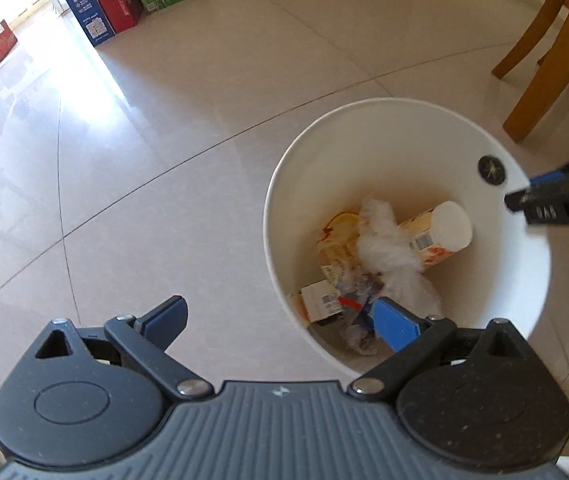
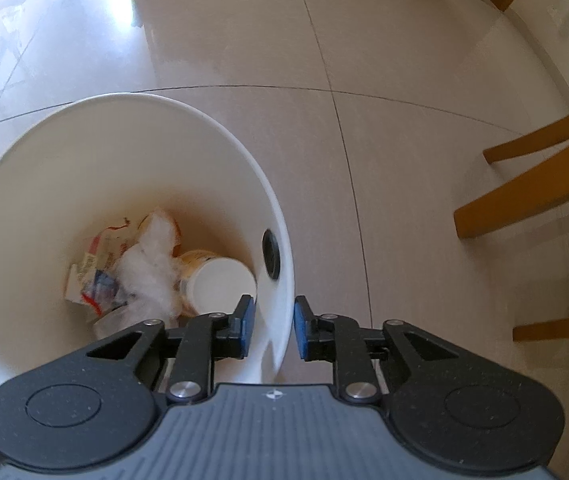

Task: Collect trash
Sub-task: 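Open the right gripper to release the wastebasket rim and lift it away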

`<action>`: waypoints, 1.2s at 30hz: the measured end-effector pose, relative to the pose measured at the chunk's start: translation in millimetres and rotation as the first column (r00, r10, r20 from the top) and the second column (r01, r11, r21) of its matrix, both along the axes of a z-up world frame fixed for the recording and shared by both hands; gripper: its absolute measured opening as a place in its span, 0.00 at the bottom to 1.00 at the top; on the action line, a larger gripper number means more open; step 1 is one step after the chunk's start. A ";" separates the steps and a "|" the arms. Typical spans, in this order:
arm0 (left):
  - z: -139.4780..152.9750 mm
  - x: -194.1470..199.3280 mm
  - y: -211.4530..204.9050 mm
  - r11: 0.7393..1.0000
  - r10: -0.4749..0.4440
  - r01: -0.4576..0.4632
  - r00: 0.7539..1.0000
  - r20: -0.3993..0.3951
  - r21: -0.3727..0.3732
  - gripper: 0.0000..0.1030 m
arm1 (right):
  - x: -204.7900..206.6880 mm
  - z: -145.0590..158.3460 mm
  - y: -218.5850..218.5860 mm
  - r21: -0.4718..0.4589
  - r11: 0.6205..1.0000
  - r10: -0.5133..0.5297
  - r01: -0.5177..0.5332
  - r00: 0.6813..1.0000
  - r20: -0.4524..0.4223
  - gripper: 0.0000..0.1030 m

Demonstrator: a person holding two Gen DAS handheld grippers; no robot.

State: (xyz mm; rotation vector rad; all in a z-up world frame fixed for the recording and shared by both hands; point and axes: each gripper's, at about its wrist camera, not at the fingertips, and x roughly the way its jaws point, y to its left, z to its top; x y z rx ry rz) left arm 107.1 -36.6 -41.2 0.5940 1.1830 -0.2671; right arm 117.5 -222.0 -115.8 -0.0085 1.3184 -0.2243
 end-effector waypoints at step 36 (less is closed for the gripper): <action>70.0 -29.1 2.8 0.997 0.054 -0.058 0.995 -0.081 -0.041 0.97 | -107.2 144.3 62.2 0.082 0.941 -0.336 0.329 0.938 0.082 1.00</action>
